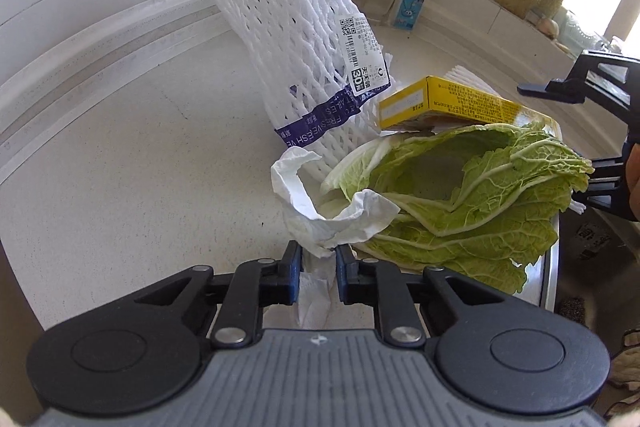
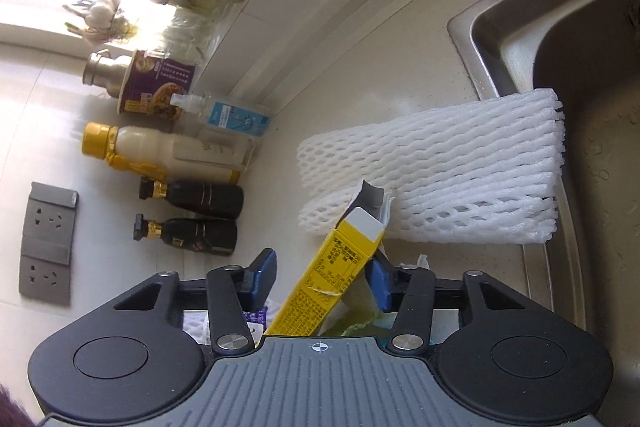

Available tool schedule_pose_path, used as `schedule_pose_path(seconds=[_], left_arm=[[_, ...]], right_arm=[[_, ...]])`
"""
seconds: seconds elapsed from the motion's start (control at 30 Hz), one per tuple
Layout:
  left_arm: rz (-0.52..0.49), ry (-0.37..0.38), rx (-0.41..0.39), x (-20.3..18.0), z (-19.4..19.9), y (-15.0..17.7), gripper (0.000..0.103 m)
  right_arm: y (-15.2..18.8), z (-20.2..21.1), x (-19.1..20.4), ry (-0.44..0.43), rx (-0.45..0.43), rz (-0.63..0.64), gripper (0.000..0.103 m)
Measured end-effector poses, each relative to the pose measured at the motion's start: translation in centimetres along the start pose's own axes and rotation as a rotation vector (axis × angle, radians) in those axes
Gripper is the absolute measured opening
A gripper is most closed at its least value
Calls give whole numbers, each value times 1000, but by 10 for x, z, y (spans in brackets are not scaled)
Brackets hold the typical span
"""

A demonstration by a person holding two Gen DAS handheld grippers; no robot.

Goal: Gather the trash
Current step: 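Grasp the white tissue with the left tool while the right tool grasps the yellow box, then carry the tissue and yellow box down over the wastebasket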

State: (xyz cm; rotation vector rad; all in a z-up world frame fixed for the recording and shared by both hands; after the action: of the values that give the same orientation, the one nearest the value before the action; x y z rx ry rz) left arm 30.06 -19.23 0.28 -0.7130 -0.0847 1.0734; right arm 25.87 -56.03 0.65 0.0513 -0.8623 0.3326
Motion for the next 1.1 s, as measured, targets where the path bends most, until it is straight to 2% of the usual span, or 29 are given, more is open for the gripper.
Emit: schedule_pose_path(seconds=[0.07,0.17,0.27,0.47,0.67,0.8,1.1], left_arm=[[0,-4,-1,0,1,-1,13],[-5,-14,-6,-1,6,-5,11],[3,-28,-12,1,15,-9,10],[34,-55,-27,7,47,-14,9],[52,-98,-39,16,87,-10,9],[59,-134,-57,24,111,-2,9],[139,-188,-86,64,152,37,9]], right_arm=[[1,-6,-3,4,14,-27,30],[4,-7,-6,-19,23,-67,27],[5,3,0,-70,7,-52,22],[7,35,26,-142,-48,39,20],[23,68,56,-186,-95,163,19],[48,89,76,-224,-79,242,19],[141,109,111,-272,25,458,19]])
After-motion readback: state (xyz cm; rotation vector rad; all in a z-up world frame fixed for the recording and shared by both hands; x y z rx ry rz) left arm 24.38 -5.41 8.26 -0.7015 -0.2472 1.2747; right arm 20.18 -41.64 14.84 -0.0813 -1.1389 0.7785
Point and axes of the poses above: each gripper's, at about its wrist camera, not at the fingertips, and z roughly against the way its jaws point, x to its left, y to its underside, the point moved 2 cm from there along -z, roughly the way its jaws point, and after that the axes turned 6 degrees about y, right-handed, at the moved point
